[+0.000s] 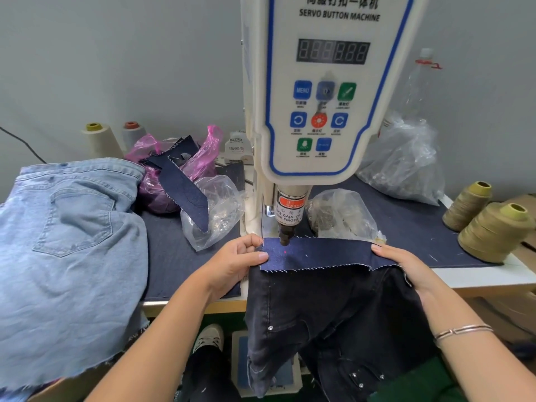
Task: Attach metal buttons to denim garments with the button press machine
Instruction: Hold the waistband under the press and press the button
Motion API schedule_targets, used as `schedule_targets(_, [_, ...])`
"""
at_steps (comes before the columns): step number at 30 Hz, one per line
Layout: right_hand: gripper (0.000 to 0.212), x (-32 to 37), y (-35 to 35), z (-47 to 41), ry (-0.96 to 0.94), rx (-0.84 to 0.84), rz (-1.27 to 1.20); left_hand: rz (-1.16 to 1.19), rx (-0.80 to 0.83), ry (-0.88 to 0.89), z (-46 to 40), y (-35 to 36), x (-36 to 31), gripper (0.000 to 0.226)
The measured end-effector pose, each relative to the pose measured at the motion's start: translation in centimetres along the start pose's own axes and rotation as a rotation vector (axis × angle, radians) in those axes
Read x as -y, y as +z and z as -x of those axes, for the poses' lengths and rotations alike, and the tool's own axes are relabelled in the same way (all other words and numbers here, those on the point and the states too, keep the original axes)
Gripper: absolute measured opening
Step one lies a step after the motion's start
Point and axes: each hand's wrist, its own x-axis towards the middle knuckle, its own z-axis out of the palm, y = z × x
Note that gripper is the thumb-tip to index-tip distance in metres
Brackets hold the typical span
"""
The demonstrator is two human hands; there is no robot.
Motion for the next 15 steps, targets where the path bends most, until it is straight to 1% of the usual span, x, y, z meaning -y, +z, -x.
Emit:
schedule_targets(2, [0.031, -0.07, 0.14, 0.15, 0.014, 0.008, -0.023, 0.0, -0.007, 0.021, 0.1, -0.18, 0.26, 0.019])
schedule_targets(6, [0.035, 0.05, 0.42, 0.32, -0.009, -0.007, -0.007, -0.027, -0.008, 0.031, 0.1, -0.21, 0.39, 0.019])
schedule_targets(11, [0.031, -0.12, 0.53, 0.43, -0.006, -0.038, -0.029, -0.037, -0.025, 0.044, 0.09, 0.09, 0.52, 0.019])
schedule_targets(15, [0.034, -0.07, 0.6, 0.46, -0.008, -0.071, -0.016, -0.016, -0.038, 0.053, 0.14, 0.31, 0.55, 0.022])
